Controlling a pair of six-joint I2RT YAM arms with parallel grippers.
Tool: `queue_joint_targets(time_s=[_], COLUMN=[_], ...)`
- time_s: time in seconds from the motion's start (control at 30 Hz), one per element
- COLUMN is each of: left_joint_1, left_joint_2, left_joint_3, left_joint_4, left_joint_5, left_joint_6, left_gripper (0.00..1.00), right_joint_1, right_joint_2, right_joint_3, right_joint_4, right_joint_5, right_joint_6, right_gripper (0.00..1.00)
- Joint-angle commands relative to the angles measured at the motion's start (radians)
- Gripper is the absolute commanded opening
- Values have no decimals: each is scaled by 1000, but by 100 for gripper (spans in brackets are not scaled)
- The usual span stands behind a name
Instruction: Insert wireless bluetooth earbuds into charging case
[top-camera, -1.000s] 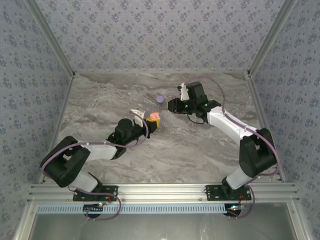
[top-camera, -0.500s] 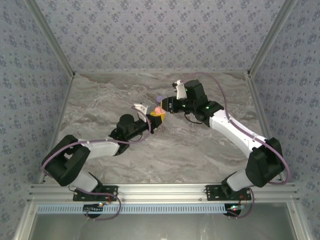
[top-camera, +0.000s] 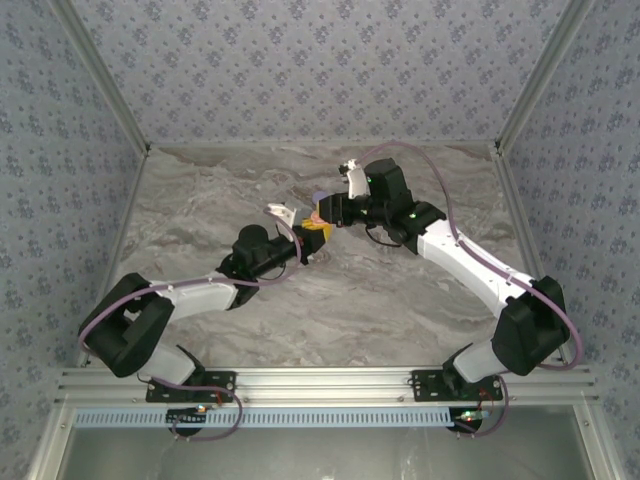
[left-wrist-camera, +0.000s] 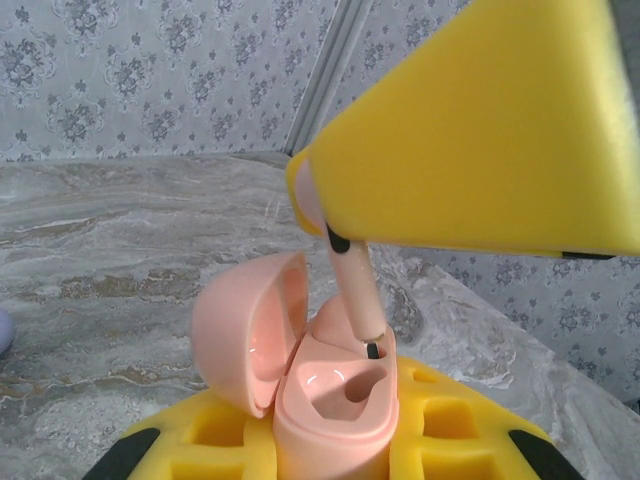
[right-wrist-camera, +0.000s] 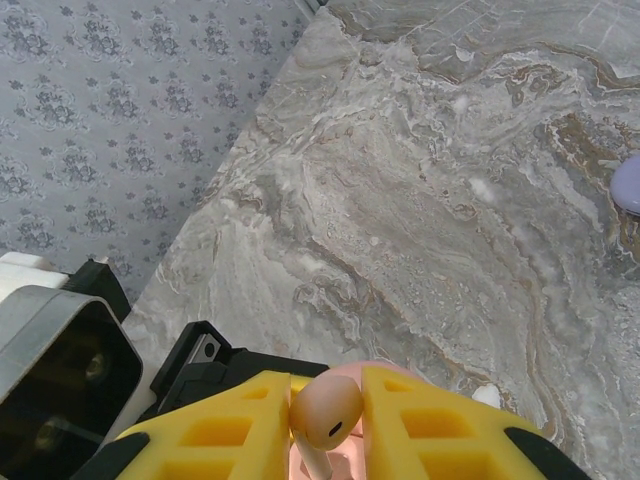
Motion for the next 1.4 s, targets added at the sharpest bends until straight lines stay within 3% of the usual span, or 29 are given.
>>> queue_joint_targets(time_s=[0.0,1.37], left_joint_1=[-7,-8], left_joint_2=[-41,-108], left_joint_3=[37,45], left_joint_4=[-4,-79], left_joint_5=[21,-35], left_joint_6=[25,54], left_gripper=[7,7], right_joint_1=[7,36], right_joint_2=[-25,-42], right_joint_3=[31,50], right_joint_4=[-16,-100], right_joint_5=[-5,16], right_joint_6=[-28,-87], right_gripper=[24,26])
